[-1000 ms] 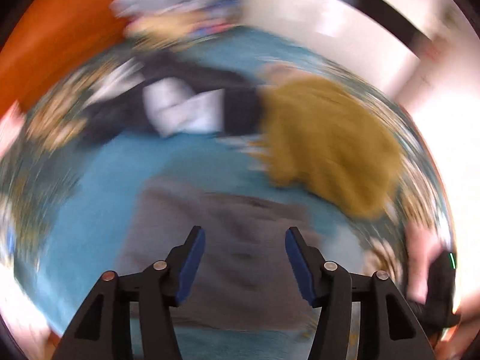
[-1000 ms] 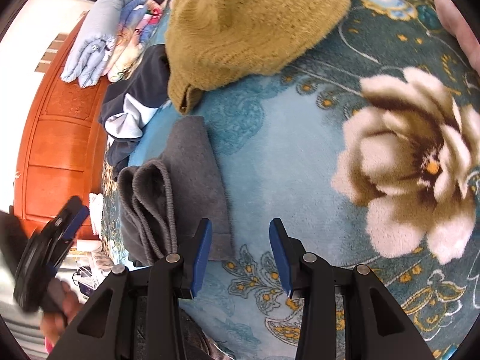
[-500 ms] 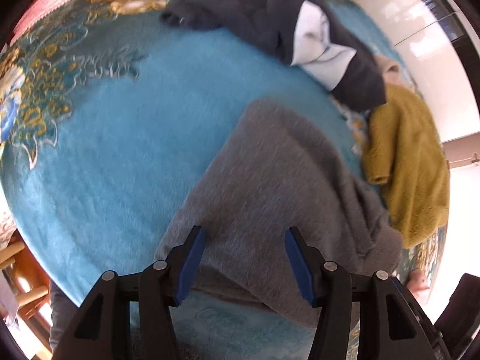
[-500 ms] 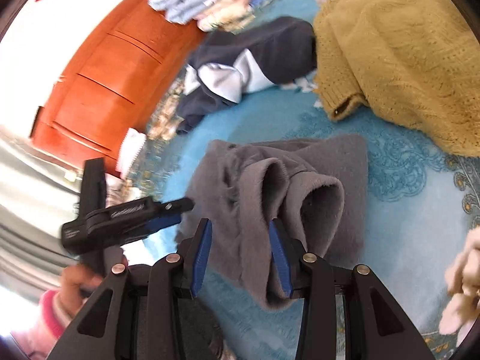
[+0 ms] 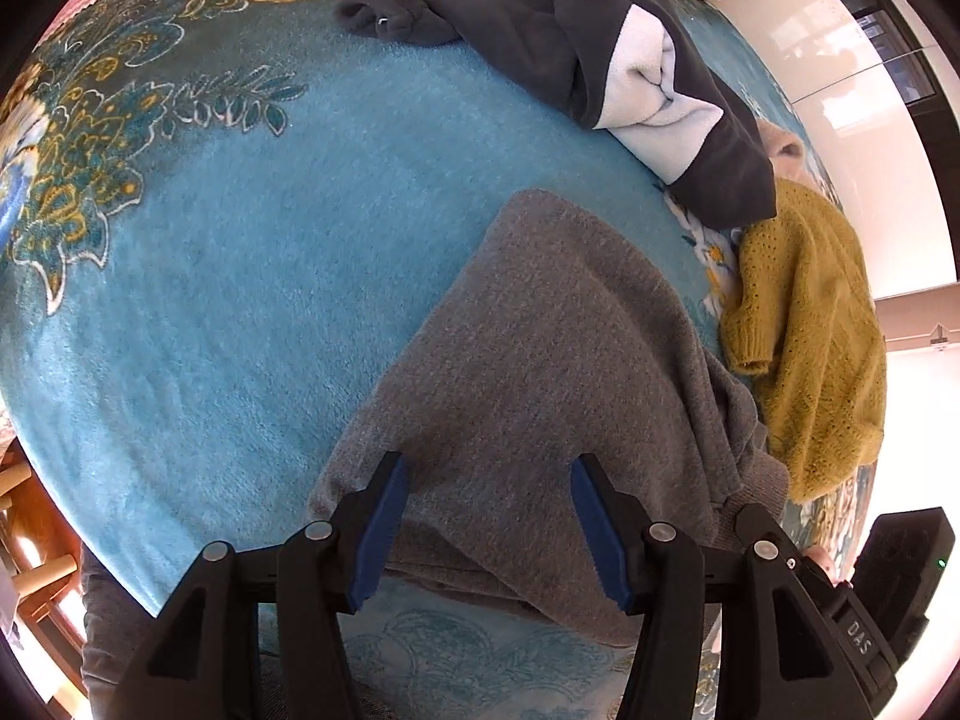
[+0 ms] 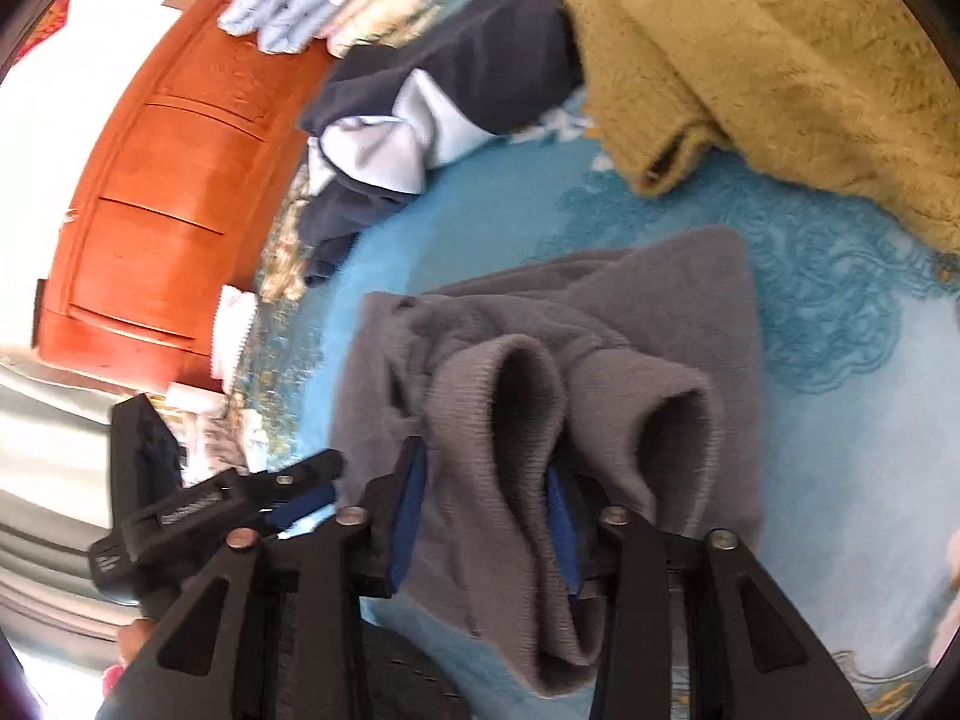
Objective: Fold clothes
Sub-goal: 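Grasp the grey sleeve cuff with the right gripper and fold it over the body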
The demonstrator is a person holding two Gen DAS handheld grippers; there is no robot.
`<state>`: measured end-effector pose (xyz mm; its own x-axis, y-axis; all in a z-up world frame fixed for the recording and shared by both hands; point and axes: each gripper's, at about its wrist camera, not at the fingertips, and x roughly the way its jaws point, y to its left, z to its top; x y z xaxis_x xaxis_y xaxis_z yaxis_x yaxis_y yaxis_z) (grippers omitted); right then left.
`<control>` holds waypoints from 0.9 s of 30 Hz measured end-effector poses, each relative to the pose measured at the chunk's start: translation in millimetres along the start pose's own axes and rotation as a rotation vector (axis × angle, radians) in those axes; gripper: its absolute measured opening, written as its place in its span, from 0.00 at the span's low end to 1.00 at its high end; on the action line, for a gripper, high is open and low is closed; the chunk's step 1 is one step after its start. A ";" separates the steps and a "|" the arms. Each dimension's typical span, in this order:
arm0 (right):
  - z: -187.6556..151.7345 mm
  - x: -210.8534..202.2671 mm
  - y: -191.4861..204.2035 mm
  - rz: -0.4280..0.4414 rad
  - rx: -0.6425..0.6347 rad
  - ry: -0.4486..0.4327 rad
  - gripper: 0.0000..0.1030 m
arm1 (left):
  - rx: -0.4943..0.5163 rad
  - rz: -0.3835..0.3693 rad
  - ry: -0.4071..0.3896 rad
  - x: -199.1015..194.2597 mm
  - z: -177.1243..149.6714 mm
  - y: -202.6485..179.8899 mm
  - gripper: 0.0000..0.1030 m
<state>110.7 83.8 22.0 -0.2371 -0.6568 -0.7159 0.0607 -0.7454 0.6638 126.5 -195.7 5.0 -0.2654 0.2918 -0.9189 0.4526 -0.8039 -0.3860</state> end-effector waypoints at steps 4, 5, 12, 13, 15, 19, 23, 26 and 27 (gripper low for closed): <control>-3.2 -29.1 18.7 0.109 -0.051 -0.080 0.08 | -0.005 -0.019 0.006 2.7 -2.6 -1.3 0.59; -4.1 -37.6 20.0 0.135 -0.058 -0.098 0.08 | -0.003 -0.030 0.010 3.3 -3.3 -1.8 0.61; -14.3 -35.5 -29.0 0.036 0.051 -0.051 0.07 | 0.032 -0.063 0.084 11.1 9.2 -10.6 0.63; -17.0 -28.9 -41.5 0.021 0.097 -0.036 0.08 | 0.042 -0.054 0.094 13.4 8.8 -13.1 0.63; -21.7 -24.6 -50.4 0.017 0.133 -0.038 0.09 | 0.053 -0.050 0.098 14.8 8.2 -15.6 0.63; -20.1 -29.2 -39.3 -0.040 0.073 -0.060 0.25 | 0.038 -0.053 0.108 18.9 9.6 -17.0 0.63; -16.4 -34.3 -29.7 -0.108 0.004 -0.084 0.39 | 0.035 -0.049 0.113 22.7 10.9 -20.3 0.63; -12.8 -30.1 -38.6 -0.103 0.011 -0.080 0.41 | 0.045 -0.042 0.113 24.8 11.2 -24.1 0.63; -11.6 -28.7 -41.6 -0.101 0.014 -0.078 0.41 | 0.048 -0.040 0.113 25.5 11.4 -25.3 0.63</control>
<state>126.3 132.4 12.4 -0.3161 -0.5669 -0.7607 0.0191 -0.8055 0.5923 98.6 -173.8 -7.7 -0.1832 0.3785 -0.9073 0.4016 -0.8136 -0.4205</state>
